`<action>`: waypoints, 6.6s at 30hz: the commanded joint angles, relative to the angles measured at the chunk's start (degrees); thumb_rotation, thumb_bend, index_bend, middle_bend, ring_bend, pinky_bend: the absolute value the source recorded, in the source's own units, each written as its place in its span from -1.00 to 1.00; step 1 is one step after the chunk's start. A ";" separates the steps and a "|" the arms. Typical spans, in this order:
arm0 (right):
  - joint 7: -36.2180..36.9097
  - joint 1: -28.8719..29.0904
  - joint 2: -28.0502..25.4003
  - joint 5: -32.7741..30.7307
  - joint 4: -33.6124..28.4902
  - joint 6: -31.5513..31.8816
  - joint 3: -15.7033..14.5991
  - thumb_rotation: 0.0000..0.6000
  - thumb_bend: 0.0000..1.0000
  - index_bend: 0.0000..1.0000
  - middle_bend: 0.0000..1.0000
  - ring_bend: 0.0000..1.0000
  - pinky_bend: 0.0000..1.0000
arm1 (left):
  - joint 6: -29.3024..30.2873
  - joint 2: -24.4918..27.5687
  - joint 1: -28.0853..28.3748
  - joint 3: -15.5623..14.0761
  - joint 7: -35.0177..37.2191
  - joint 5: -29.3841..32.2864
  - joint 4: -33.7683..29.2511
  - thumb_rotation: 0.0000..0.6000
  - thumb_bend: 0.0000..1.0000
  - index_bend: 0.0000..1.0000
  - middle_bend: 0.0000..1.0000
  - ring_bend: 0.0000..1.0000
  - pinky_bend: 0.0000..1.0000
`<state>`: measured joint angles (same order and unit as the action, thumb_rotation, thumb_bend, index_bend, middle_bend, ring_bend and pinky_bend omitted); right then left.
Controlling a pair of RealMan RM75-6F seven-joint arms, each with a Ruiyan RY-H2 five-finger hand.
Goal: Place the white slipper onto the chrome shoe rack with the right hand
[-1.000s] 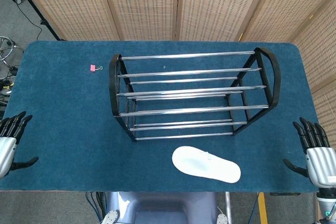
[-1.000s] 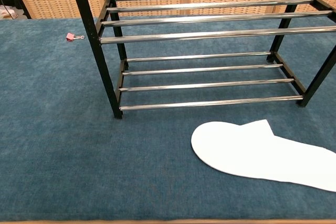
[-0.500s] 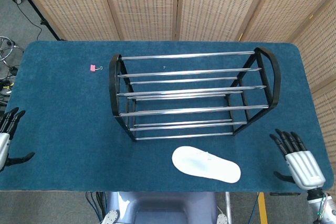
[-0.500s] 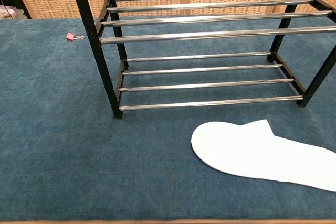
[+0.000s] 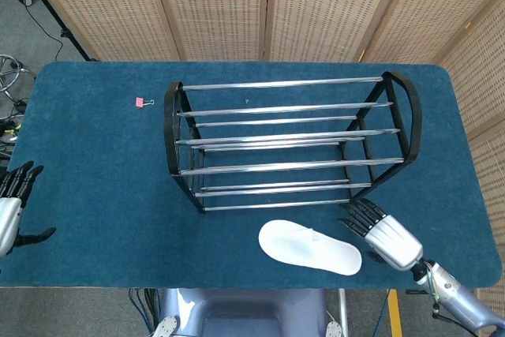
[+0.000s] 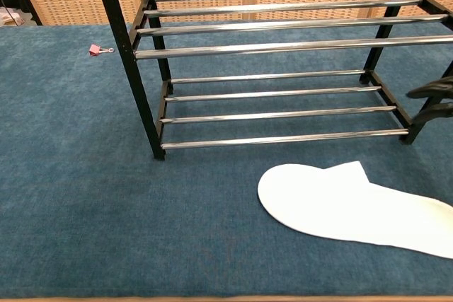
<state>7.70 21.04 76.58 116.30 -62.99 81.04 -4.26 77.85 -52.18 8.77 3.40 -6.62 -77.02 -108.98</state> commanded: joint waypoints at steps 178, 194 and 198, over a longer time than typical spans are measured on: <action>11.79 25.33 36.28 -39.16 28.01 -25.53 20.16 1.00 -0.47 -0.52 -0.52 -0.55 -0.13 | -3.25 0.78 1.70 0.90 0.73 5.72 -0.14 1.00 -1.00 -1.00 -1.00 -1.00 -1.00; 2.78 21.68 29.24 -41.01 11.57 -23.84 19.37 1.00 -0.78 -0.83 -0.93 -1.00 -0.54 | -2.64 1.35 1.30 0.66 1.83 4.22 -0.34 1.00 -1.00 -1.00 -1.00 -1.00 -1.00; 1.32 20.53 28.13 -40.42 8.54 -22.36 18.44 1.00 -0.78 -0.82 -0.93 -1.00 -0.54 | -2.38 1.46 1.15 0.55 2.03 3.73 -0.38 1.00 -1.00 -1.00 -1.00 -1.00 -1.00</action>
<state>9.94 42.28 105.40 75.50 -53.36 57.73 14.77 75.44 -50.73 9.94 3.97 -4.61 -73.26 -109.35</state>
